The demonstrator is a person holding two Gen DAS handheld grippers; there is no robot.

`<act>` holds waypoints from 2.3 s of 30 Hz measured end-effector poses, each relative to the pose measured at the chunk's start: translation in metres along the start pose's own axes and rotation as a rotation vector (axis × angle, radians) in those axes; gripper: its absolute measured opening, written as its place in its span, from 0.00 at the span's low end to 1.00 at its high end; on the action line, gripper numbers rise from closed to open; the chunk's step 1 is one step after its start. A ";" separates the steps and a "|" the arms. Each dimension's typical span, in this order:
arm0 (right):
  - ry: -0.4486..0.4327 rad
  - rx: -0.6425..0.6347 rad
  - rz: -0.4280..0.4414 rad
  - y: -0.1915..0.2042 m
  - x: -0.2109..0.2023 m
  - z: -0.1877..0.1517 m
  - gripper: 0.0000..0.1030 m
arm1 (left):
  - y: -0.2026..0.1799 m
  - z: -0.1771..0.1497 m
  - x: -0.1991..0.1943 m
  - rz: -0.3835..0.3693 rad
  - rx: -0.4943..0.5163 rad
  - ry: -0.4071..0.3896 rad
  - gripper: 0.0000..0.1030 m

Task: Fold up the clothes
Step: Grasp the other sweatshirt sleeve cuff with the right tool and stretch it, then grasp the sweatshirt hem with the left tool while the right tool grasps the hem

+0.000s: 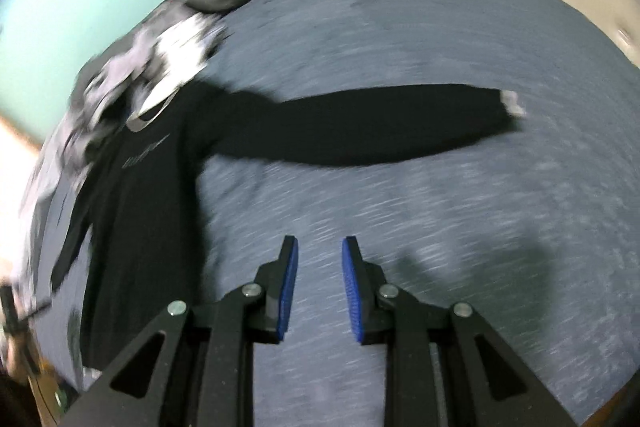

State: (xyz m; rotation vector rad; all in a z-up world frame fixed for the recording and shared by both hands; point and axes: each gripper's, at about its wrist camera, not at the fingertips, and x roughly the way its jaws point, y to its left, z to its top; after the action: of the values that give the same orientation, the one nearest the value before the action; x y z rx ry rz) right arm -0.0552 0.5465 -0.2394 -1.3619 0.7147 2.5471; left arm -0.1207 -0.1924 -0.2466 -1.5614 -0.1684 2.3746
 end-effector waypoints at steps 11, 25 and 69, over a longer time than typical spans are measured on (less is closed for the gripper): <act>-0.131 0.254 -0.083 -0.125 0.006 0.067 0.56 | -0.012 0.015 0.024 0.022 -0.036 0.003 0.58; -0.056 0.224 -0.090 -0.136 0.069 0.104 0.56 | -0.013 0.028 0.043 0.071 -0.047 0.015 0.59; -0.145 0.039 -0.120 -0.079 -0.022 0.083 0.25 | -0.056 0.017 0.040 -0.008 0.063 0.102 0.60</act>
State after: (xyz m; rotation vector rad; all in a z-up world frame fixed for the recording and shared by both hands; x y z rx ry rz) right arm -0.0756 0.6566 -0.2090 -1.1572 0.6333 2.4926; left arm -0.1409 -0.1256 -0.2607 -1.6447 -0.0769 2.2653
